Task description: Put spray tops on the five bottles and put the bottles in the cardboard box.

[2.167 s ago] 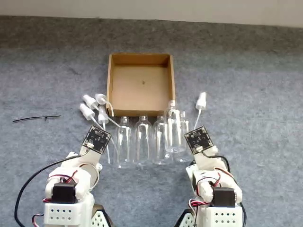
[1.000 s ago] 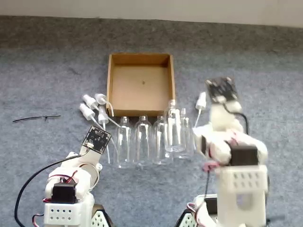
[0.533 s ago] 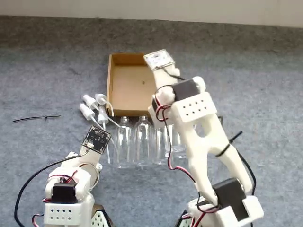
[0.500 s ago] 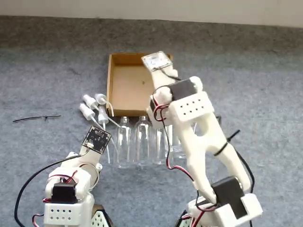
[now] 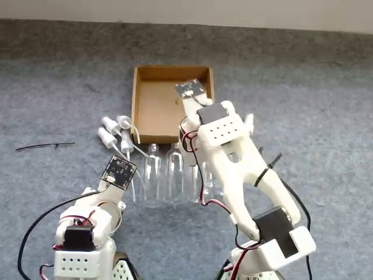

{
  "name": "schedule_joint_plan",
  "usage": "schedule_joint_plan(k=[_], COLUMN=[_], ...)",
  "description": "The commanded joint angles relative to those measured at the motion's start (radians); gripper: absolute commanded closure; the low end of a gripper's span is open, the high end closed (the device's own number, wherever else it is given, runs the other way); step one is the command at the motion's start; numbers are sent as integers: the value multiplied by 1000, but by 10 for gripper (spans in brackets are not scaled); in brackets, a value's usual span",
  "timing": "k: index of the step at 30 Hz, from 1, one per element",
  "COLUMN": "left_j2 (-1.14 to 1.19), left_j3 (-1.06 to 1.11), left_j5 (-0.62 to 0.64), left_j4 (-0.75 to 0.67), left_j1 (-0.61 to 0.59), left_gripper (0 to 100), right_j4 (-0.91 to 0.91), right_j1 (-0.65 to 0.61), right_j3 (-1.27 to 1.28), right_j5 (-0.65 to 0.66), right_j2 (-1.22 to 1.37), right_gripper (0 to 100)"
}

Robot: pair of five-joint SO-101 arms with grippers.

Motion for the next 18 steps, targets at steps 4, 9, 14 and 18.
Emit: schedule_joint_plan(k=[4,9,14,18], left_j2=[-4,-4,-4,-4], left_j3=[21,21,21,21], left_j5=[-8,-8,-8,-8], left_j4=[6,6,6,6], left_j1=[-53,-53,-53,-53], left_gripper=[929,929,929,929], right_j4=[-53,-42,-24,64], right_j1=[28,104,214,236], right_j3=[33,24,16,-53], right_j5=[-6,-5,26,71], right_j2=[-10,-15,-25,-108], right_gripper=[774,837,892,897])
